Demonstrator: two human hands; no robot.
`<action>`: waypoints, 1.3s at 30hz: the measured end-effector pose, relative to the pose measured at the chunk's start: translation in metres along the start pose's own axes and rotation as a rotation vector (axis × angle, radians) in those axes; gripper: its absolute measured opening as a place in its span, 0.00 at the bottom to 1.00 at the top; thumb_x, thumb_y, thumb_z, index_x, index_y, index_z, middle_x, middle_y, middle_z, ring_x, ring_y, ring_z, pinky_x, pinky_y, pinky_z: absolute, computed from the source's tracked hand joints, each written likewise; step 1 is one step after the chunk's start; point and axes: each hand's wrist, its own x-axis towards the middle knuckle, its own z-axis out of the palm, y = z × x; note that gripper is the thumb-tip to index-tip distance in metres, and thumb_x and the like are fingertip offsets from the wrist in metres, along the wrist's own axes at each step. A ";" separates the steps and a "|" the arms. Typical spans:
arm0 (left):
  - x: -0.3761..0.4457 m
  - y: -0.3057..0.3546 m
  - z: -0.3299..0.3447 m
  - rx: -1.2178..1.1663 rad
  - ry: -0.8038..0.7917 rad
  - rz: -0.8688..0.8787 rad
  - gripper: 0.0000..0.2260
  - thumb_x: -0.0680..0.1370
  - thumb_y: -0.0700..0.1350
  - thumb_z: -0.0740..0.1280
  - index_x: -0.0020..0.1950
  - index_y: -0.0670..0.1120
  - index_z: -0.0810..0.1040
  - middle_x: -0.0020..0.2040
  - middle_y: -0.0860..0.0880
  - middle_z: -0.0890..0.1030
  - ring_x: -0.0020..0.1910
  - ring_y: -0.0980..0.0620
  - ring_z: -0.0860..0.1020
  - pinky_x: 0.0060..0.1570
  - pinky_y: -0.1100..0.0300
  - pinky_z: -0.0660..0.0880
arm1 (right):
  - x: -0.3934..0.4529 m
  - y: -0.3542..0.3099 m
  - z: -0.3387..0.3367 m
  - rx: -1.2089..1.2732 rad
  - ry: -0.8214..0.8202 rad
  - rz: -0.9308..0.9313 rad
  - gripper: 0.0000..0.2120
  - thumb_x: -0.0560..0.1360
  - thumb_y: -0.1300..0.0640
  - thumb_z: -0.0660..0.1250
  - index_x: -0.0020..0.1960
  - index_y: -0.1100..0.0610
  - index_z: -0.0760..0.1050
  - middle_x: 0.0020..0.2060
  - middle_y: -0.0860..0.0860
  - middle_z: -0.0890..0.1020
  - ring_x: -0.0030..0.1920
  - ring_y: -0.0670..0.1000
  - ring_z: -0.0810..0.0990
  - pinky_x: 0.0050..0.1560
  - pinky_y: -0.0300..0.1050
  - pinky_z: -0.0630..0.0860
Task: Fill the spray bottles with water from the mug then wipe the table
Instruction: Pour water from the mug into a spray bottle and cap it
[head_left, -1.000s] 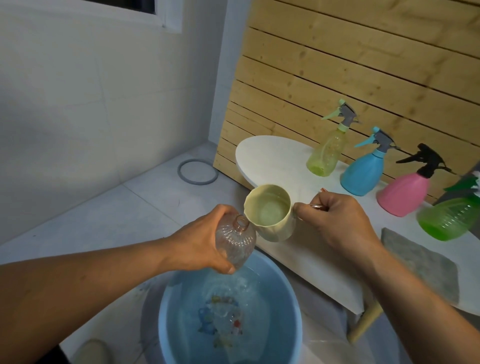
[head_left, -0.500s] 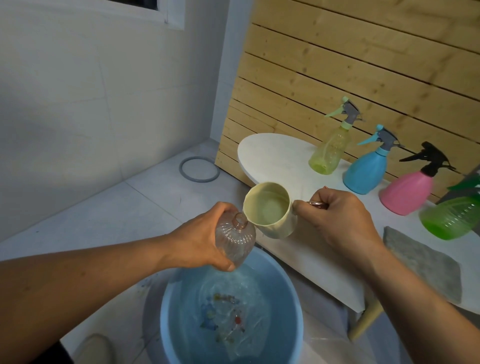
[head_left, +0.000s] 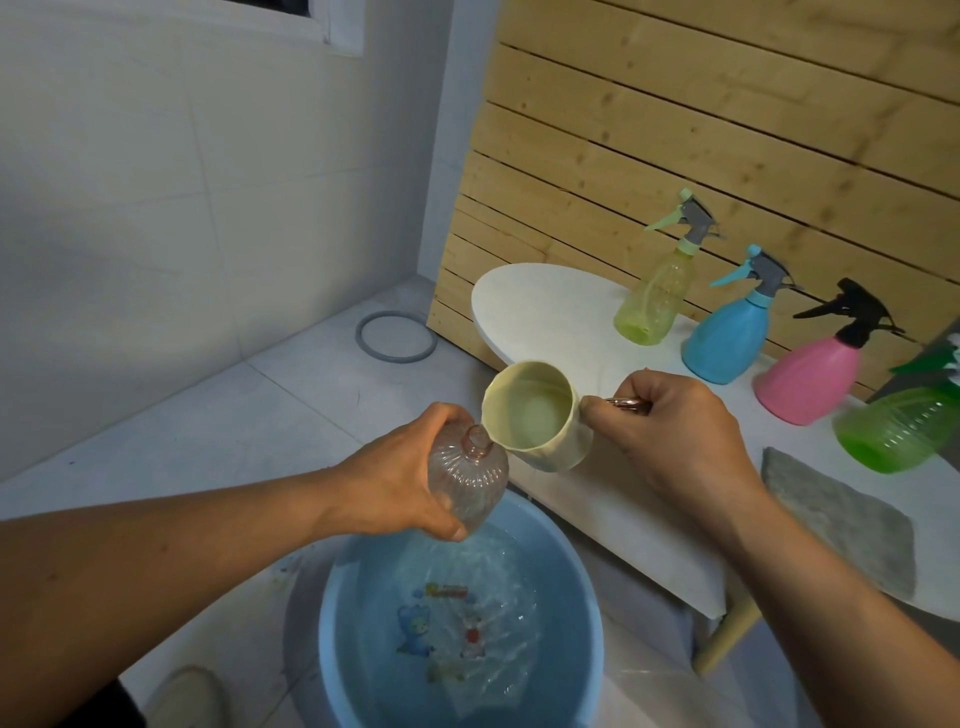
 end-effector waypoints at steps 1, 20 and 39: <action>0.000 0.000 0.000 0.001 -0.001 0.001 0.46 0.60 0.51 0.86 0.70 0.64 0.63 0.62 0.63 0.75 0.60 0.59 0.77 0.59 0.57 0.80 | 0.000 0.000 0.000 -0.001 0.002 0.001 0.16 0.73 0.48 0.73 0.33 0.57 0.76 0.26 0.51 0.77 0.33 0.41 0.74 0.55 0.47 0.64; 0.000 0.002 0.004 0.009 -0.013 0.008 0.46 0.60 0.53 0.86 0.69 0.65 0.62 0.62 0.64 0.74 0.60 0.60 0.77 0.58 0.56 0.81 | -0.007 -0.009 -0.005 -0.033 0.021 -0.016 0.16 0.73 0.48 0.72 0.32 0.55 0.75 0.26 0.50 0.77 0.33 0.49 0.74 0.53 0.46 0.65; -0.003 0.006 0.006 -0.036 -0.022 0.019 0.47 0.62 0.50 0.86 0.73 0.62 0.64 0.63 0.65 0.74 0.62 0.64 0.76 0.61 0.62 0.79 | -0.012 -0.014 -0.009 -0.049 0.026 -0.038 0.16 0.73 0.48 0.72 0.31 0.53 0.73 0.26 0.47 0.76 0.35 0.48 0.73 0.51 0.49 0.69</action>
